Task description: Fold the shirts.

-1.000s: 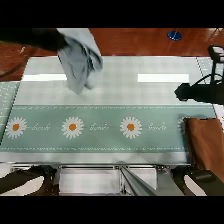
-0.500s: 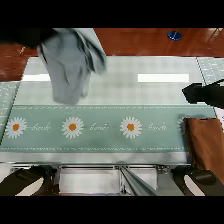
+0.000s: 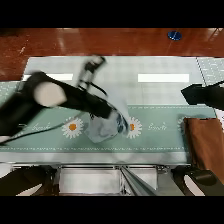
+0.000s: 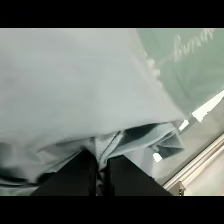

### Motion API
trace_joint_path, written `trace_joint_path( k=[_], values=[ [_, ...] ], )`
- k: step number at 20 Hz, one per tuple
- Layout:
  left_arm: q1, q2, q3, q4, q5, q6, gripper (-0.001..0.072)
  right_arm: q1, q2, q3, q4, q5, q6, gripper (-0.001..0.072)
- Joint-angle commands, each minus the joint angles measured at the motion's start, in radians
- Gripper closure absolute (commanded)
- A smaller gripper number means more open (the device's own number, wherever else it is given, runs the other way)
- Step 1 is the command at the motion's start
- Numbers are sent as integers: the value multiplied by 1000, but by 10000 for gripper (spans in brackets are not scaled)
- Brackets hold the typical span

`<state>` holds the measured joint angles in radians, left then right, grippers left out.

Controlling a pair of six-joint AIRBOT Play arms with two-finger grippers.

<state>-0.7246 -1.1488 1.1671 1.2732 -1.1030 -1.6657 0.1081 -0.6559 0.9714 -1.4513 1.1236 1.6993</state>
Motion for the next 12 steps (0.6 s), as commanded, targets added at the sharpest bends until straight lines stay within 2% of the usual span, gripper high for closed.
trace_joint_path(
  k=[1, 4, 5, 6, 7, 10, 12],
  values=[
    [-109, -142, -82, -88, 138, -13, 684, 1, 1, 0, 9, -2, 28, 300],
    [-161, -247, -64, -154, 188, 3, 679, 0, 1, 0, -38, -1, 82, 300],
    [-164, -264, -56, -181, 187, 3, 579, 0, 1, 0, -83, -1, 119, 300],
    [-166, -270, -51, -190, 185, 3, 320, 0, 1, 0, -132, 0, 153, 300],
    [-161, -267, -42, -181, 169, 20, 199, 0, 1, 0, -172, -1, 180, 300],
    [-73, -215, 25, -92, 35, 42, 199, -1, 1, 0, -298, 12, 211, 300],
    [32, -118, 51, -30, -54, 79, 199, -52, 1, 0, -455, 72, 235, 300]
  ],
)
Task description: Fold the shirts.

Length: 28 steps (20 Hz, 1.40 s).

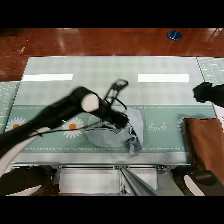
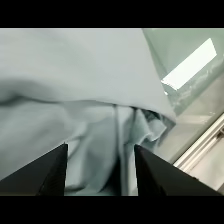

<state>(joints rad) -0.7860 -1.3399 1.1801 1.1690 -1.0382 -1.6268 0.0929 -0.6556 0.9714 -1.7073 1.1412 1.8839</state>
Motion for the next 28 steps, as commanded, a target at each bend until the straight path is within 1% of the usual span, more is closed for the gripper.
trace_joint_path(
  k=[1, 2, 3, 4, 5, 6, 7, 8, 9, 10, 11, 12, 14, 15, 16, 18, 19, 22, 23, 25, 26, 27, 28],
  values=[
    [154, 132, 37, 99, -148, 48, 199, -95, 1, -1, -250, 88, 49, 300],
    [224, 197, 26, 130, -167, 48, 200, -172, 1, -3, -268, 110, 38, 300],
    [296, 261, 0, 156, -166, 47, 200, -267, 1, -14, -253, 119, 7, 299],
    [365, 314, -44, 160, -150, 47, 200, -352, 1, -36, -203, 119, -20, 300],
    [437, 360, -110, 159, -121, 31, 200, -439, 0, -73, -102, 106, -80, 299],
    [513, 393, -196, 155, -107, -11, 200, -505, 0, -119, 16, 92, -145, 300],
    [592, 401, -272, 121, -137, -53, 200, -564, 0, -175, 150, 83, -216, 299],
    [679, 393, -355, 11, -168, -21, 201, -596, 0, -226, 271, 77, -273, 299],
    [748, 387, -436, -126, -165, 64, 201, -603, 0, -274, 389, 64, -316, 300],
    [809, 374, -513, -267, -156, 171, 201, -594, 0, -312, 492, 47, -347, 300],
    [853, 352, -566, -355, -149, 233, 201, -574, 0, -345, 585, 25, -378, 300],
    [881, 320, -603, -400, -132, 277, 201, -547, 0, -369, 640, 9, -393, 300],
    [883, 235, -619, -416, -107, 311, 201, -487, -11, -385, 650, -2, -395, 300],
    [873, 183, -619, -456, -109, 340, 201, -457, -23, -386, 657, -2, -394, 300],
    [859, 134, -619, -516, -112, 380, 201, -432, -32, -386, 668, -6, -394, 300],
    [815, 40, -618, -663, -114, 494, 201, -399, -35, -386, 666, -21, -385, 300],
    [788, -4, -615, -722, -114, 534, 201, -394, -35, -386, 661, -24, -382, 300],
    [707, -112, -598, -808, -114, 586, 201, -394, -35, -390, 605, -2, -373, 300],
    [683, -138, -586, -827, -114, 597, 201, -394, -36, -406, 607, 18, -373, 300],
    [649, -168, -555, -831, -113, 614, 201, -394, -35, -466, 638, 78, -387, 300],
    [640, -175, -540, -831, -114, 613, 204, -394, -35, -505, 685, 105, -412, 300],
    [635, -176, -527, -830, -114, 613, 261, -394, -35, -541, 743, 122, -448, 300],
    [635, -176, -515, -830, -115, 613, 501, -394, -35, -576, 805, 131, -478, 300]
  ],
)
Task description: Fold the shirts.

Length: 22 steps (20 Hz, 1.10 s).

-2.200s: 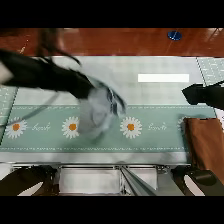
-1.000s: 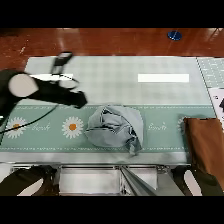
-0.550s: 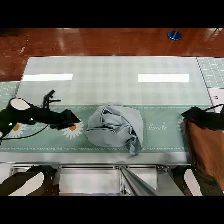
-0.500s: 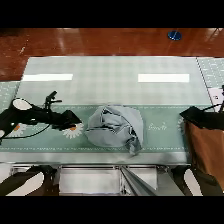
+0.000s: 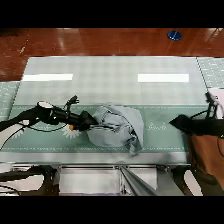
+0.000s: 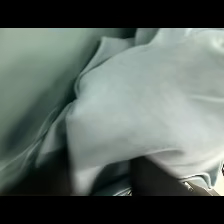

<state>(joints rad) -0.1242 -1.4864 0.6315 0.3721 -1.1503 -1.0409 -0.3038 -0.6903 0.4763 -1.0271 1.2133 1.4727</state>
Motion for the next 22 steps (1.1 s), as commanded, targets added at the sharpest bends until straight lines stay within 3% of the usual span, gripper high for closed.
trace_joint_path(
  k=[1, 5, 11, 18, 19, 20, 21, 22],
  values=[
    [-26, -29, 41, -33, -3, 37, 688, 13, -1, -108, 160, 59, -81, 300],
    [-26, -28, 56, -33, -3, 38, 684, 164, -1, -166, 179, 22, -48, 300],
    [-26, -28, 56, -33, -3, 38, 684, 494, -80, -171, 222, -194, 72, 300],
    [-26, -28, 56, -33, -10, 38, 684, 645, -304, -153, 362, -431, 30, 300],
    [-26, -28, 56, -33, -10, 39, 683, 645, -328, -136, 363, -449, 25, 340],
    [-26, -28, 56, -33, -9, 39, 684, 645, -347, -114, 366, -451, 8, 558],
    [-24, -28, 59, -32, -8, 39, 684, 645, -354, -86, 368, -430, -21, 692],
    [-12, -27, 70, -33, -11, 38, 684, 637, -353, -48, 362, -394, -53, 695]
  ],
)
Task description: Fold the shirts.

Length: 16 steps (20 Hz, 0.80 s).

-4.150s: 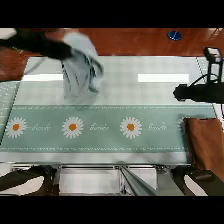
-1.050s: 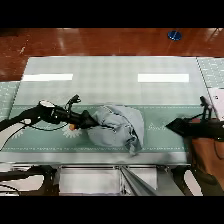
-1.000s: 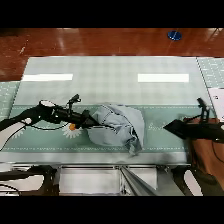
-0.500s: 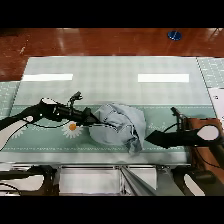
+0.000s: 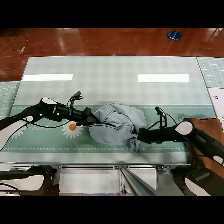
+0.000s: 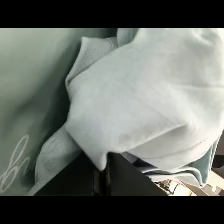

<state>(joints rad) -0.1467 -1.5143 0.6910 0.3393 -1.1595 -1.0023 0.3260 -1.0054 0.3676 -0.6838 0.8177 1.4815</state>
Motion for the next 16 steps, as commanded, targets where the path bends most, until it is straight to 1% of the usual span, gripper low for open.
trace_joint_path(
  k=[1, 2, 4, 6, 9, 11, 13, 15, 16],
  values=[
    [32, 6, 39, 0, -15, -1, 684, -12, -38, 124, -2, 55, -90, 695],
    [62, 17, 83, -1, -41, -2, 684, -41, -38, 204, -44, 105, -93, 695],
    [129, 62, 206, -24, -82, -11, 685, -125, -38, 444, -139, 232, -91, 696],
    [190, 128, 359, -34, -80, -57, 685, -188, -38, 706, -181, 365, -91, 696],
    [265, 232, 606, -33, -80, -93, 685, -204, -38, 1067, -281, 507, -76, 696],
    [313, 305, 755, -33, -80, -111, 685, -204, -37, 1270, -309, 605, -65, 696],
    [365, 391, 883, -32, -80, -114, 685, -204, -22, 1433, -314, 668, -65, 695],
    [427, 471, 983, -29, -81, -123, 685, -204, 15, 1550, -327, 683, -64, 695],
    [463, 514, 1029, -18, -83, -144, 685, -204, 40, 1592, -344, 689, -61, 695]
  ],
)
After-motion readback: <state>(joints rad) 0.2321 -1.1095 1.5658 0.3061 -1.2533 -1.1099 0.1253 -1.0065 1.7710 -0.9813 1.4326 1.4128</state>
